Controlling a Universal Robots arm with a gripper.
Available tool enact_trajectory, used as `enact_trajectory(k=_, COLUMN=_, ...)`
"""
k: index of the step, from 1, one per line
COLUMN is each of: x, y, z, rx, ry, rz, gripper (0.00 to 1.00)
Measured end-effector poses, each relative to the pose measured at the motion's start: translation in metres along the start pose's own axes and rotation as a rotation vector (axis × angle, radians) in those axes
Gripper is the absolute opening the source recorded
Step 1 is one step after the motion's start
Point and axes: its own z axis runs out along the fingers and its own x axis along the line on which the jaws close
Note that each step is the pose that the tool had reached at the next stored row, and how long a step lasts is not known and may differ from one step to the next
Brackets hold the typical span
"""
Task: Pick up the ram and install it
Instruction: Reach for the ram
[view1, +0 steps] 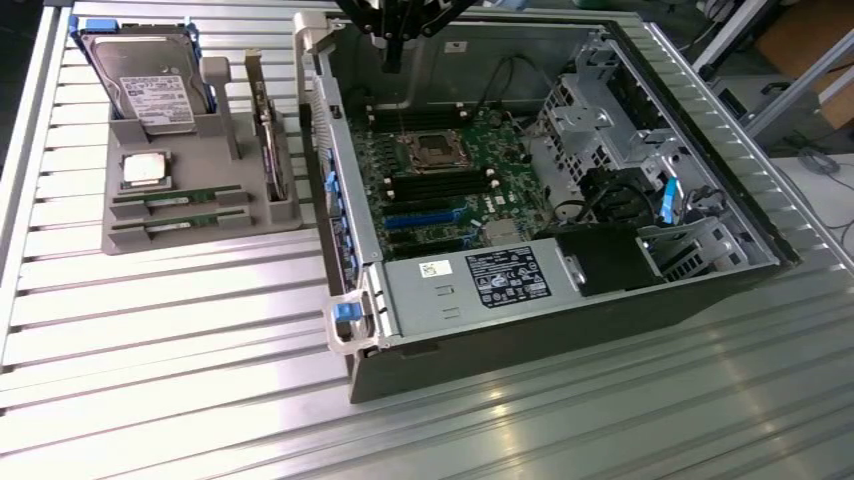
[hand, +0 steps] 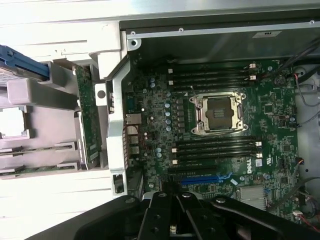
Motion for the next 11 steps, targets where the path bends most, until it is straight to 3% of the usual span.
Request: enact_trajectory(k=11, x=0.0059, y=-0.0004, z=-0.0002, rx=0.0, ry=0.0, rz=0.0, gripper=0.11)
